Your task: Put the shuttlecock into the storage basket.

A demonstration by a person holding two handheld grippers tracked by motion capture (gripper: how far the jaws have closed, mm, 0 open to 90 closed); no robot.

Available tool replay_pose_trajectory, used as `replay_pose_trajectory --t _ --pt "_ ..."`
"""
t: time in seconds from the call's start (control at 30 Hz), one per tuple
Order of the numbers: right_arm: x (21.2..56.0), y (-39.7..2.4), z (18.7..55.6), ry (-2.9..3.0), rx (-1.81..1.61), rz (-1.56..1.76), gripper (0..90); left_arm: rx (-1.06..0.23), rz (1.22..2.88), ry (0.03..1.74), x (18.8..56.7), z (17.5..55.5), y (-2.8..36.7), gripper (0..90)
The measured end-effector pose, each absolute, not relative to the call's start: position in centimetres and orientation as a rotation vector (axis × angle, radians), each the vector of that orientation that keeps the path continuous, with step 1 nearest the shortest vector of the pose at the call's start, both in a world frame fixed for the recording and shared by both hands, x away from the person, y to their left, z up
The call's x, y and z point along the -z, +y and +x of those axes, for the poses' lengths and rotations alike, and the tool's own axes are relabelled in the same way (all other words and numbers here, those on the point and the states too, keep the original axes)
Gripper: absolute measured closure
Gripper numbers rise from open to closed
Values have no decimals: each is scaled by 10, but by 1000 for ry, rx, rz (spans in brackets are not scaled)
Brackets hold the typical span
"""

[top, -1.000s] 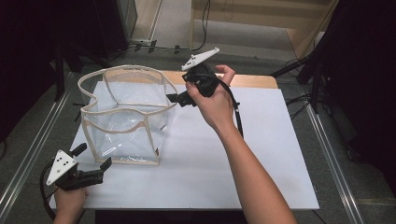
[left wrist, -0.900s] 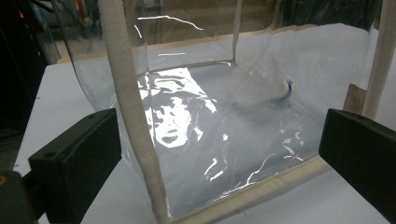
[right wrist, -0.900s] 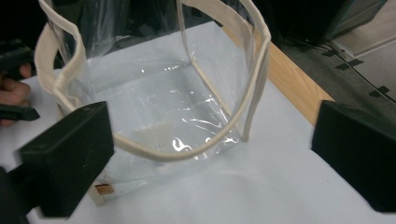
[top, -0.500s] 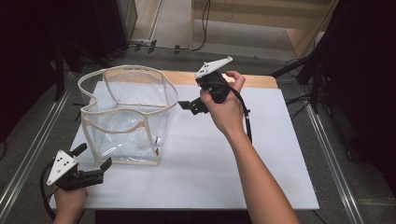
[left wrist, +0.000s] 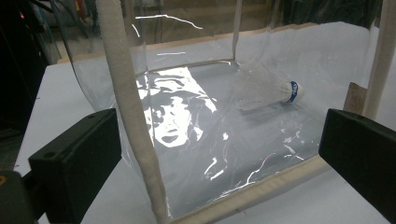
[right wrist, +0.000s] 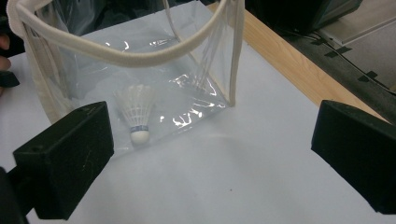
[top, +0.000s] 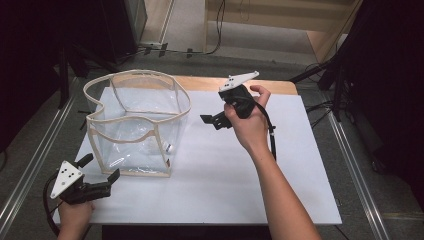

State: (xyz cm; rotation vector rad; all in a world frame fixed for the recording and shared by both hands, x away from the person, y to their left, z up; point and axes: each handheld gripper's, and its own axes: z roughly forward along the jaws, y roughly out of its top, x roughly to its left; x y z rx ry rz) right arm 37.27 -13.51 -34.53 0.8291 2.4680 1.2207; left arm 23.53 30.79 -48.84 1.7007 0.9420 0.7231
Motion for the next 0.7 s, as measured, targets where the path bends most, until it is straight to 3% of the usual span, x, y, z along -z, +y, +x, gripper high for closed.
replay_pose_trajectory --t 0.7 --pt "373 -158 364 2434 -1234 895 0 -722 1699 944 488 235 308 0"
